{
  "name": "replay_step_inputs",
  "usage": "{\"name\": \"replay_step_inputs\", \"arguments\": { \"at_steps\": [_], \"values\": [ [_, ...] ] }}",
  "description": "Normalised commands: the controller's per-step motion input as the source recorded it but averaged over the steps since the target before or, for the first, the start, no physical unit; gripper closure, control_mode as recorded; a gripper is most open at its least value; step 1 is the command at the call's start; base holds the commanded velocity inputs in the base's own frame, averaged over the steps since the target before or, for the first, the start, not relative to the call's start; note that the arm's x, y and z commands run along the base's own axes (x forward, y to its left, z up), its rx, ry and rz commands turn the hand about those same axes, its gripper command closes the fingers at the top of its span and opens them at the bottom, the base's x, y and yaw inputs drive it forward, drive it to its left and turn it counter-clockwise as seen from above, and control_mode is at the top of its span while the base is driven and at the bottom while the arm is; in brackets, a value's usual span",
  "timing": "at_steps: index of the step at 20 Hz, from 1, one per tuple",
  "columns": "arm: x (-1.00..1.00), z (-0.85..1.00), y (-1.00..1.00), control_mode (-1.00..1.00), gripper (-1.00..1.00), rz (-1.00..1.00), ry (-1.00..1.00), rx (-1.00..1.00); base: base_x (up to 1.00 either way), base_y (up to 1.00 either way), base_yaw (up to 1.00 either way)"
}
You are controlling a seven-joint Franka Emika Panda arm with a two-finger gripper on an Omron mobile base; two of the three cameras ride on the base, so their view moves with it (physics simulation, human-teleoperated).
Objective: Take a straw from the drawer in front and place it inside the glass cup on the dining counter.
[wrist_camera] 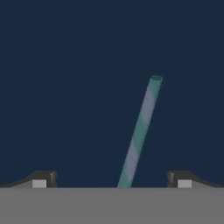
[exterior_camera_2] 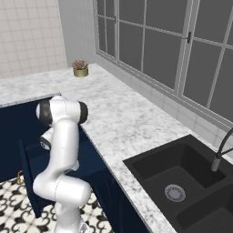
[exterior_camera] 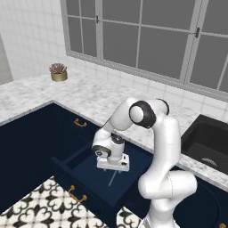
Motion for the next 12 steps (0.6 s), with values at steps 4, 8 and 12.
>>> {"name": "replay_step_inputs", "arguments": {
  "at_steps": [4, 8, 12],
  "values": [
    [0.07, -0.45, 0.08, -1.00, -1.00, -0.01, 0.00, -0.04, 0.00, 0.00, 0.00],
    [0.00, -0.36, -0.01, -1.00, -1.00, -0.09, 0.00, 0.00, 0.00, 0.00, 0.00],
    [0.00, -0.45, -0.02, -1.00, -1.00, -0.12, 0.00, 0.00, 0.00, 0.00, 0.00]
  ]
}}
